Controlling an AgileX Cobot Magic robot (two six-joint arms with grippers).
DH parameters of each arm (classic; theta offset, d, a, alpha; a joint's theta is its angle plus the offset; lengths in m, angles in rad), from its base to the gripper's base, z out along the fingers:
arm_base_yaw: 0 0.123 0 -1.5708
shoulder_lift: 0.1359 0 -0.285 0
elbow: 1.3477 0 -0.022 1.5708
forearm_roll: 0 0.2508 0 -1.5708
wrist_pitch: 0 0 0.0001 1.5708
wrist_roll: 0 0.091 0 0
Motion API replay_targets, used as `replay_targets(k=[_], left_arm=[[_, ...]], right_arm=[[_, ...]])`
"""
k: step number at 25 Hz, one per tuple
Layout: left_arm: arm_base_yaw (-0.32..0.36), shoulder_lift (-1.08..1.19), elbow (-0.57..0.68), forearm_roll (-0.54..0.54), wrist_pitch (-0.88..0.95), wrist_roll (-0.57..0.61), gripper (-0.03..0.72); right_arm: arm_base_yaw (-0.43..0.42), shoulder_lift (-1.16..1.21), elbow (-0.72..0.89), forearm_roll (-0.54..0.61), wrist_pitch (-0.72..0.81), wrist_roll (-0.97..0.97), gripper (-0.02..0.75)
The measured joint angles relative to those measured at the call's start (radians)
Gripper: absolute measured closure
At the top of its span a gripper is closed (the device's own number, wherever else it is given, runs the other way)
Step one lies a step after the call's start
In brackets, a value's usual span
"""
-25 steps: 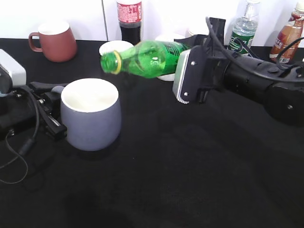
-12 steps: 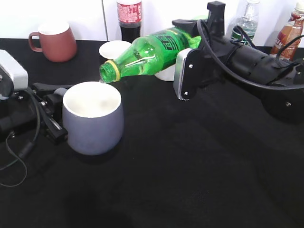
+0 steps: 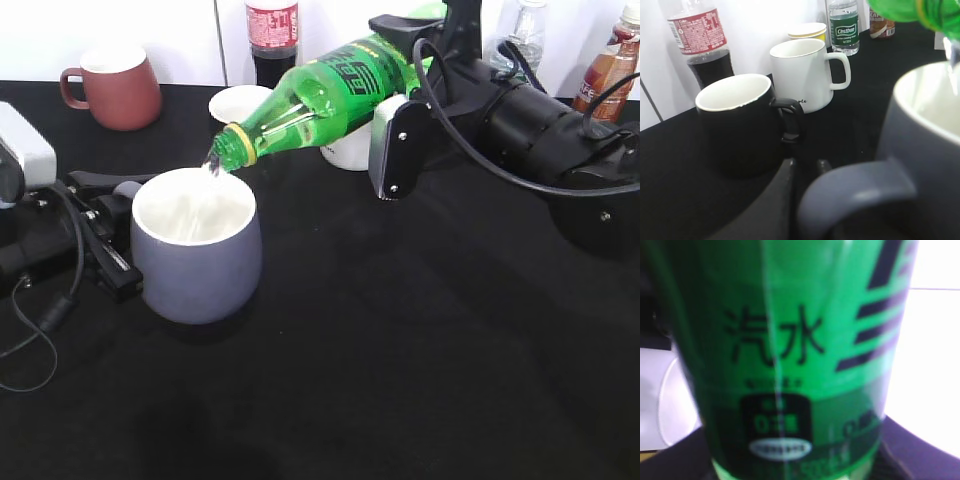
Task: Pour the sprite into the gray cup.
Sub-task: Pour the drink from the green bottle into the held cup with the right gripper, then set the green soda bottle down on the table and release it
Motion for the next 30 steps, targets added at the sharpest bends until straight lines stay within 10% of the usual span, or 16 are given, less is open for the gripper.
replay_targets(k=[18,25,30], left_arm=[[0.0,0.0,0.001,-0.018,0.01,0.004,0.608],[0.0,0.0,0.002,-0.073,-0.006,0.004,0.608],[0.0,0.013,0.002,-0.286,-0.032,0.087,0.608]], right_arm=[[0.0,0.0,-0.006,0.001,-0.042,0.049,0.353],[0.0,0.0,-0.006,0.003,-0.018,0.525,0.353],[0.0,0.0,-0.006,0.005,-0.017,1.37,0.353]])
